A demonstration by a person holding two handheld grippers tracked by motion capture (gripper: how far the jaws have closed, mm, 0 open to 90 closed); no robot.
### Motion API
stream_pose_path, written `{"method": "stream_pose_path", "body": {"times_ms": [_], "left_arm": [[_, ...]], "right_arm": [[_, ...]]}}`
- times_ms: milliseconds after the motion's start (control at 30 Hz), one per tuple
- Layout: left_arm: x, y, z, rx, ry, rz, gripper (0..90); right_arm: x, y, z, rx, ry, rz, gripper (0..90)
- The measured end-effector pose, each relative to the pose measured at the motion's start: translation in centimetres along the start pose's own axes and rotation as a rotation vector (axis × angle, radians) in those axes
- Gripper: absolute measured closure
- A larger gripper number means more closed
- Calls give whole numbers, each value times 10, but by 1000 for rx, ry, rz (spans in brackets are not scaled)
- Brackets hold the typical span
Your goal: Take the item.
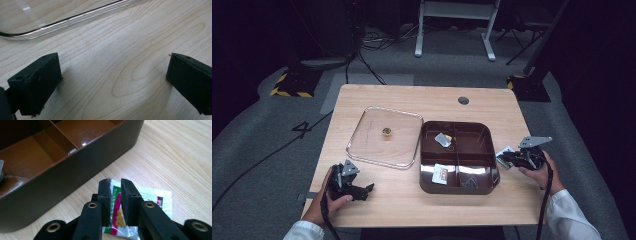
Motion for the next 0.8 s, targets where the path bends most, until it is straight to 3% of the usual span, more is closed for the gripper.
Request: {"method": "stream_pose_path", "body": {"times_ms": [333,500,800], "left_arm": [[0,0,0,-1,-1,-2,2],[0,0,0,-1,-1,-5,2],[0,0,0,-1,1,-5,3]], "right_arm": [[-8,-3,-9,-33,17,22,630],[-13,-6,-12,-40,19,36,475],[-23,-12,-13,-88,19,64,313]]}}
Point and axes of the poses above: each handheld gripper's, and its own axes: x roughly forward along the jaws, z roughly out of its underside, y roughly to its right, the point moved 2 cm from there along x, roughly forward along the jaws, and after that the axes turned 12 degrees about y, right-handed, at the moved point
